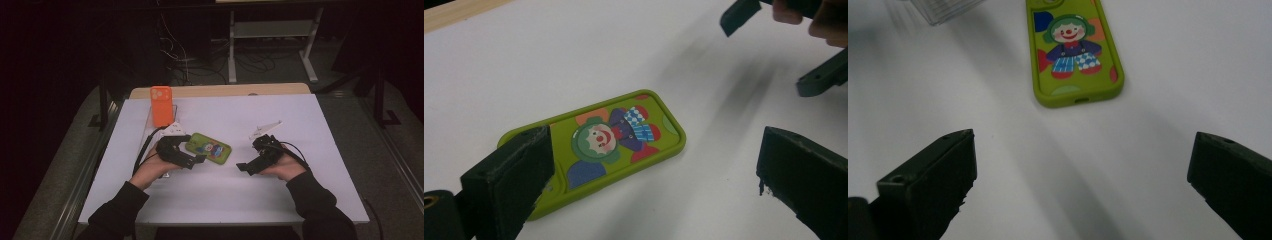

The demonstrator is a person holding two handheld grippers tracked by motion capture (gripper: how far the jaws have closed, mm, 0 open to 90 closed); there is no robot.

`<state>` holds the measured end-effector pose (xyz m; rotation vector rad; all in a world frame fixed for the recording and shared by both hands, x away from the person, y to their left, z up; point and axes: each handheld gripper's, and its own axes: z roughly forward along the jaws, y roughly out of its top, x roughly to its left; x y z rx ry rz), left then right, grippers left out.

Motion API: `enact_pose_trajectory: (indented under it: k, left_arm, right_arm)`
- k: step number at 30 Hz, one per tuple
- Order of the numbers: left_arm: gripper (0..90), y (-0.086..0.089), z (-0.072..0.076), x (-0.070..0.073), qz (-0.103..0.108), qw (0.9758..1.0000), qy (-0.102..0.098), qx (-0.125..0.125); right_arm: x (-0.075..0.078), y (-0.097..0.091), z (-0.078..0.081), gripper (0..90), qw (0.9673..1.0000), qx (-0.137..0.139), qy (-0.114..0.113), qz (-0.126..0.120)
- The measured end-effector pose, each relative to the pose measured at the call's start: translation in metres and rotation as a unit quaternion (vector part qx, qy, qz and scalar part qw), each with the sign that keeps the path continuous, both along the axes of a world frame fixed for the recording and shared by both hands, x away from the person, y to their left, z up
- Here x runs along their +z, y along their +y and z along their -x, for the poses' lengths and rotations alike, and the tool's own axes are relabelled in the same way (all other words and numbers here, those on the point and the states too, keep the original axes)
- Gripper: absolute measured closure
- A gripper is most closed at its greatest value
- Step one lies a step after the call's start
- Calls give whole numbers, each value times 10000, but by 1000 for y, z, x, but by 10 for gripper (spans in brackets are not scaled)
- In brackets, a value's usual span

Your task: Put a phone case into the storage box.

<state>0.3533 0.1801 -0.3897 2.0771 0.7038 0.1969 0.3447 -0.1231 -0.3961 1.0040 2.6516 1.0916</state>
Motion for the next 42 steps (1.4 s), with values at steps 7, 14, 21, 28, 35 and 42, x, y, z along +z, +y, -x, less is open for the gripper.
enact_pose_trajectory:
  k: [7, 14, 21, 28, 35, 42]
  left_arm:
    - [19, 0, 0, 0, 12, 10000, -2, -2]
    - [19, 0, 0, 0, 22, 10000, 10, 3]
    - [19, 1, -1, 0, 7, 10000, 2, -10]
    - [19, 1, -1, 0, 2, 10000, -4, -18]
    - [19, 1, -1, 0, 1, 10000, -8, -22]
    - [19, 1, -1, 0, 5, 10000, -14, -22]
  right_arm:
    - [-2, 23, -21, 0, 9998, 92, 45, 184]
    - [-5, 46, -42, 0, 9994, 176, 38, 292]
    - [-12, 67, -56, 0, 9989, 277, -2, 383]
    - [-26, 84, -67, 0, 9976, 380, 31, 578]
    - [-39, 91, -70, 7, 9963, 458, 20, 732]
    - [-46, 97, -69, 64, 9941, 596, -62, 902]
